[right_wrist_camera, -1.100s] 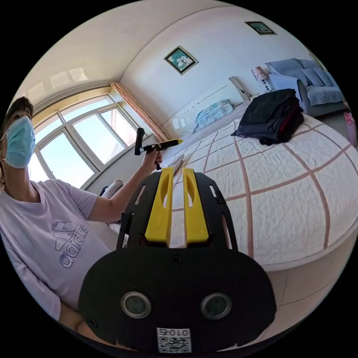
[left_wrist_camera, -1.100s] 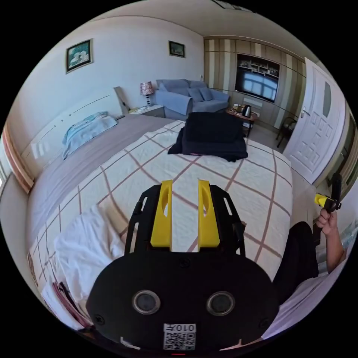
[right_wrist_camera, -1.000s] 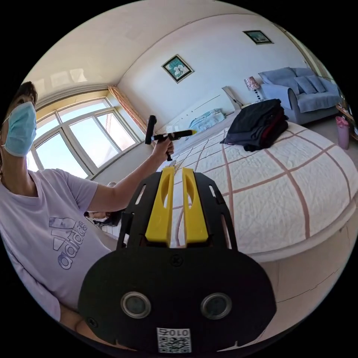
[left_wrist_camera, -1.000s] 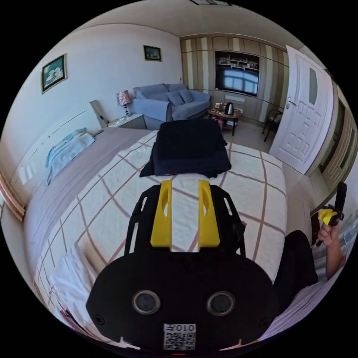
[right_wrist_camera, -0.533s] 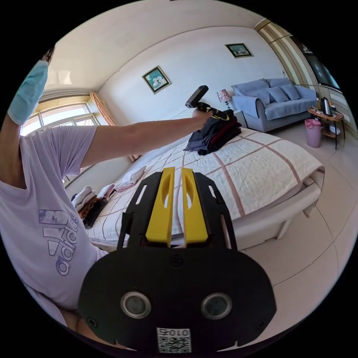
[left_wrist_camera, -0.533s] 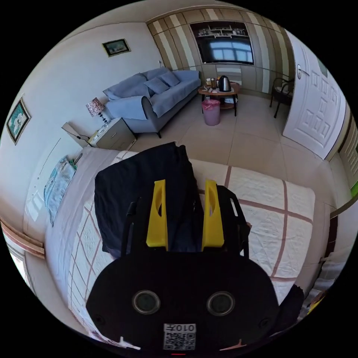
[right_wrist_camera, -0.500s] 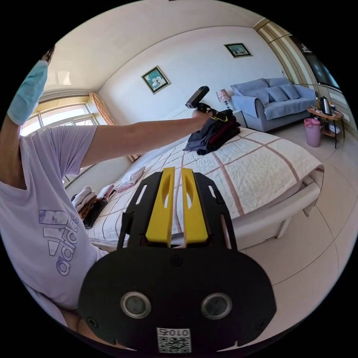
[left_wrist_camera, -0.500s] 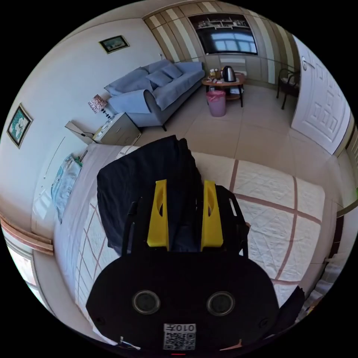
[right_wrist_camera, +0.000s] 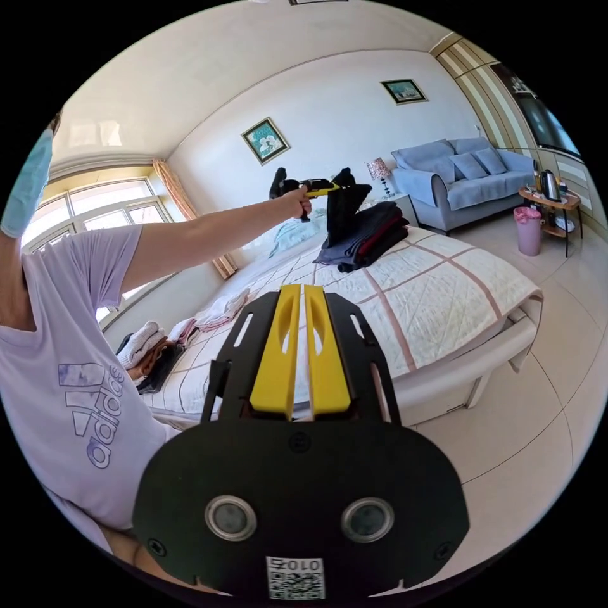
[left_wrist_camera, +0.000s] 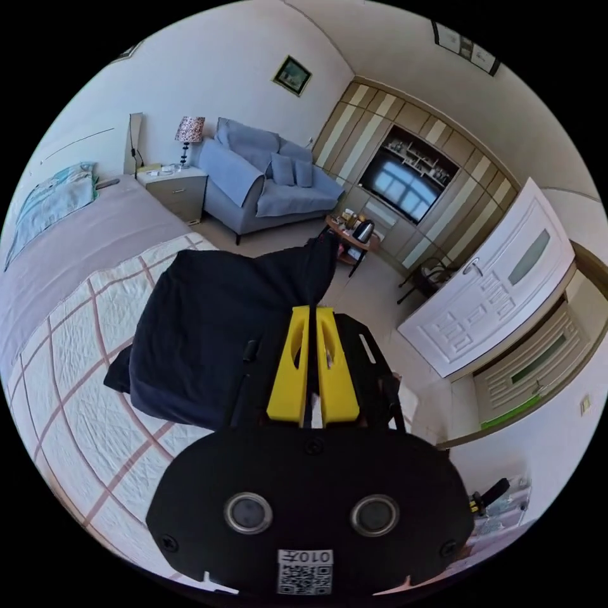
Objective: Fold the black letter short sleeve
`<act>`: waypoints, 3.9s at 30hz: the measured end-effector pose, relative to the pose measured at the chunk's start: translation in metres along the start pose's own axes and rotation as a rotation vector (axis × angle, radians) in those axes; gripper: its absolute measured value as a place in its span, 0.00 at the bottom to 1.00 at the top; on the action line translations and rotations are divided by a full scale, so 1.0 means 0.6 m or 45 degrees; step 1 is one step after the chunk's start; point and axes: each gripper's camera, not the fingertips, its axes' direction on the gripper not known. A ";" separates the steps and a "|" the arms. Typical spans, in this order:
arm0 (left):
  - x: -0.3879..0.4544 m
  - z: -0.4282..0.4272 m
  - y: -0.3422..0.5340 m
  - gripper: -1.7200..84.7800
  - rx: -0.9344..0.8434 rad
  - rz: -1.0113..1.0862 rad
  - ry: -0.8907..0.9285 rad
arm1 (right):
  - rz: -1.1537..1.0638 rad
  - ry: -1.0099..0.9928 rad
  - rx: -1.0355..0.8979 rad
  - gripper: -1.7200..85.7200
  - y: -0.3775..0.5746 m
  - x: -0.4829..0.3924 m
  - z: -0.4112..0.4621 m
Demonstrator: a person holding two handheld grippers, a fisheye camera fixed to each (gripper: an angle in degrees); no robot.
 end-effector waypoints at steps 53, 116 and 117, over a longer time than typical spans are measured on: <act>-0.093 -0.471 0.784 0.03 0.168 -0.032 0.331 | -0.493 0.197 -0.650 0.19 0.050 -0.498 0.444; -0.268 -0.780 0.692 0.02 0.397 -0.085 0.108 | -0.595 0.474 -0.745 0.19 0.086 -0.379 0.464; -0.264 -0.779 0.688 0.02 0.390 -0.076 0.111 | -0.665 0.517 -0.806 0.19 0.100 -0.387 0.497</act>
